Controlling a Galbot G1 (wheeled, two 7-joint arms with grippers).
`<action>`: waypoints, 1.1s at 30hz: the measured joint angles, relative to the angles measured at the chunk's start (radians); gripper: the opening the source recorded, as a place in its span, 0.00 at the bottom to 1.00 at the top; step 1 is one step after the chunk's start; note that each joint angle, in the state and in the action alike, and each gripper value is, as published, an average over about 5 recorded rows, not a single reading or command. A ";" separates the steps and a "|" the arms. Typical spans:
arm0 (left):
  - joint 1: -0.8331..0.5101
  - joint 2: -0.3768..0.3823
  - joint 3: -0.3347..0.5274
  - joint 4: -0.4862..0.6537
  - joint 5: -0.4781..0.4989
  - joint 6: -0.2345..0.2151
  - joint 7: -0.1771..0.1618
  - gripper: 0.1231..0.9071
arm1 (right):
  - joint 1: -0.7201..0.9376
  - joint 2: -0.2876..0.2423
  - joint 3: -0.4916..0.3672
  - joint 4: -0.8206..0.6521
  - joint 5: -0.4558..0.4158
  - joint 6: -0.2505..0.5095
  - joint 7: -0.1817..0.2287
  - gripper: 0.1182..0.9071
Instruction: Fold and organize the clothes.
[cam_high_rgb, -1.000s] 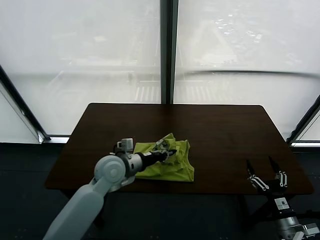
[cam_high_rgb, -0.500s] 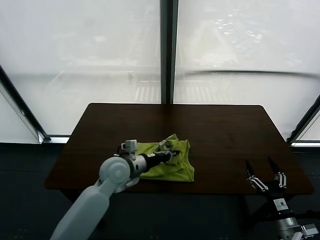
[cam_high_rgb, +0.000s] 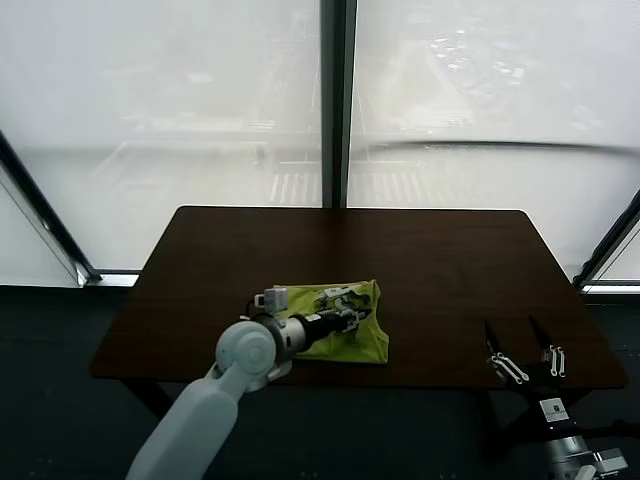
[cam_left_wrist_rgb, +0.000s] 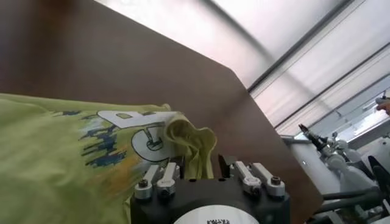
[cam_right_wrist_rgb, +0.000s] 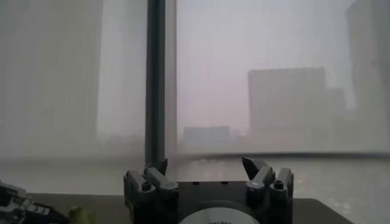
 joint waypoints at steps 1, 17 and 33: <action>0.004 -0.008 0.000 0.000 0.002 0.000 -0.002 0.77 | 0.005 -0.006 -0.007 -0.001 -0.003 -0.006 0.001 1.00; 0.064 0.091 -0.143 -0.155 -0.010 0.000 -0.029 1.00 | 0.261 -0.178 -0.295 0.072 0.001 -0.502 0.203 1.00; 0.142 0.224 -0.320 -0.206 0.018 -0.037 -0.032 1.00 | 0.675 -0.334 -0.687 0.010 -0.364 -0.517 -0.033 1.00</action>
